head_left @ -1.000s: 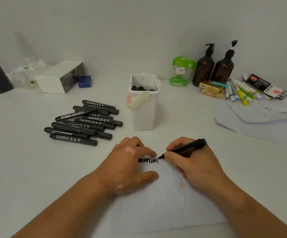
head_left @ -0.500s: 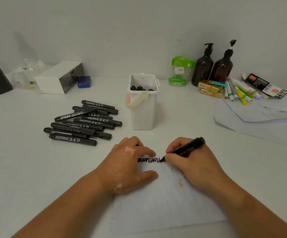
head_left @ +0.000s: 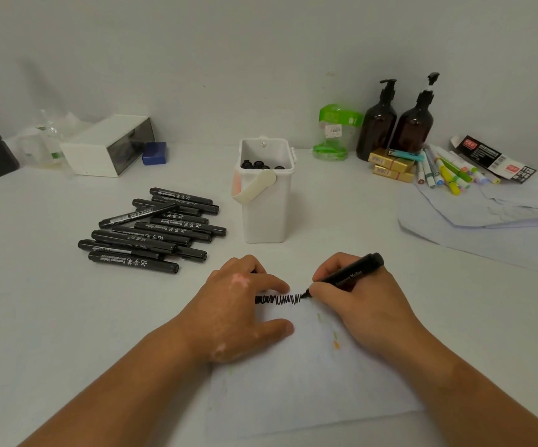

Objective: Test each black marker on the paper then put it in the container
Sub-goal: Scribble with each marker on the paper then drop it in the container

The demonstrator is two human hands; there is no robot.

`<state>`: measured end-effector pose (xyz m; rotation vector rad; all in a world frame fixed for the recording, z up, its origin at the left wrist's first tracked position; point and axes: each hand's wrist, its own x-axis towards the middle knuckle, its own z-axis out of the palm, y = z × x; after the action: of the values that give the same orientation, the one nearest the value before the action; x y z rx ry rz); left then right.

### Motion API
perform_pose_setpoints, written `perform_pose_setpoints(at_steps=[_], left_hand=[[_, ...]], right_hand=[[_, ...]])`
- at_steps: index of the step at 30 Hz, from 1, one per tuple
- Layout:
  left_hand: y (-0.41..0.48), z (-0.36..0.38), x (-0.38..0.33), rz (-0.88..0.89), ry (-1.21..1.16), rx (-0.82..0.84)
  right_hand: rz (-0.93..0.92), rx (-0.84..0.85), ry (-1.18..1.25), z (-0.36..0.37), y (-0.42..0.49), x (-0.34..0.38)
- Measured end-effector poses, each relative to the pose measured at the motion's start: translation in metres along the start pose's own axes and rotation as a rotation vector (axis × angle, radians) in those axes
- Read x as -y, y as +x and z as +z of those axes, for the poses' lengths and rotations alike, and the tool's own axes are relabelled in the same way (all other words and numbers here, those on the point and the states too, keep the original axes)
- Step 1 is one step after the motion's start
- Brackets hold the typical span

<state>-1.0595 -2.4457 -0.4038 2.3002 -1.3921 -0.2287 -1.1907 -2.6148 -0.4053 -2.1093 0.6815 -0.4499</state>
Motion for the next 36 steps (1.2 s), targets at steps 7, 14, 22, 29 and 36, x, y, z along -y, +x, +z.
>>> perform_pose_setpoints(at_steps=[7, 14, 22, 29, 36], left_hand=[[0.0, -0.001, -0.001, -0.005, -0.008, 0.011], [0.0, -0.002, -0.001, -0.006, -0.012, 0.016], [-0.001, -0.009, -0.002, -0.044, -0.337, -0.125], [0.001, -0.007, -0.002, -0.079, -0.566, -0.26], [0.004, -0.007, 0.003, -0.165, -0.724, -0.273]], right_hand=[[0.026, -0.032, 0.014, 0.0, 0.001, -0.001], [-0.007, -0.033, 0.085, -0.003, 0.002, -0.002], [0.061, -0.095, 0.573, -0.016, 0.005, 0.001], [0.0, -0.078, 0.553, -0.018, 0.002, 0.002], [0.016, 0.008, 0.799, -0.02, 0.0, 0.011]])
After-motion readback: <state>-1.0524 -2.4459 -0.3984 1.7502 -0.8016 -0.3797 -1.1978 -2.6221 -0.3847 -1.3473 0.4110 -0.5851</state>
